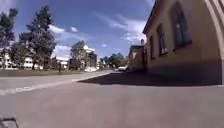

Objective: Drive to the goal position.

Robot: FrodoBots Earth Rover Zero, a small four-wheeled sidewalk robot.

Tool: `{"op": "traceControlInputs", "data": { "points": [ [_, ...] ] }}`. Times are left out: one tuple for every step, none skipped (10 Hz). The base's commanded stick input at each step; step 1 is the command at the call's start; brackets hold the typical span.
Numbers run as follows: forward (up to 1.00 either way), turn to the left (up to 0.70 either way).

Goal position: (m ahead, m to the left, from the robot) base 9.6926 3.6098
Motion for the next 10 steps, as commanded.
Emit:
{"op": "traceControlInputs", "data": {
  "points": [
    [0.70, 0.00],
    [0.70, 0.00],
    [0.70, 0.00],
    [0.70, 0.00],
    [0.70, 0.00],
    [0.70, 0.00],
    [0.70, 0.00],
    [0.72, 0.00],
    [0.85, 0.00],
    [0.86, 0.00]
  ]
}}
